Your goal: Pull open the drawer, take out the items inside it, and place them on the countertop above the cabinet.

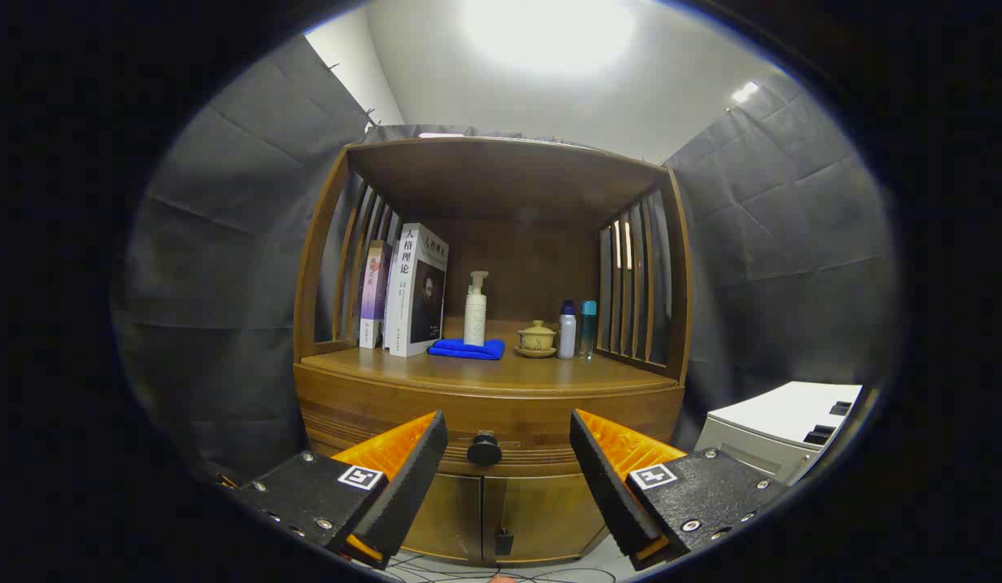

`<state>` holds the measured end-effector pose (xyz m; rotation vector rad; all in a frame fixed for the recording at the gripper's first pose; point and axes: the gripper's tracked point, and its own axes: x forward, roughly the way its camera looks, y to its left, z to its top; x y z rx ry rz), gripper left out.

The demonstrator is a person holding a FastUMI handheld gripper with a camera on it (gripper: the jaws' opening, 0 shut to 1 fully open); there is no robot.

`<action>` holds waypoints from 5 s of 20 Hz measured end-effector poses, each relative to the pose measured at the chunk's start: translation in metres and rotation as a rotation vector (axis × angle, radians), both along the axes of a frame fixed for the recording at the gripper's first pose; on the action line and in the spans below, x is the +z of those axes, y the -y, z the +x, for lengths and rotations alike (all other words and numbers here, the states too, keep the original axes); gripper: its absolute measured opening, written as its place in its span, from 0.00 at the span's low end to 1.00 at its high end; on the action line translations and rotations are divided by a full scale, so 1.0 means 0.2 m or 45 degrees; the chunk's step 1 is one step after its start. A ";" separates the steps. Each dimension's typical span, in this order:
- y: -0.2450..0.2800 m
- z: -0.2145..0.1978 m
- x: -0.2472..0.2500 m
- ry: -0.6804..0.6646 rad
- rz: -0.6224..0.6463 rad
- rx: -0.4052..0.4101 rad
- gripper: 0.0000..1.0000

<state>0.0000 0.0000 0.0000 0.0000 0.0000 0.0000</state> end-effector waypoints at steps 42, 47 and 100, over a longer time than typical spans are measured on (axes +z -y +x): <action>0.09 0.60 -0.22 -0.174 0.033 -0.074 0.95; 0.04 0.66 -0.42 -0.254 0.099 -0.048 0.95; -0.10 -0.07 -0.52 -0.549 -0.011 0.059 0.40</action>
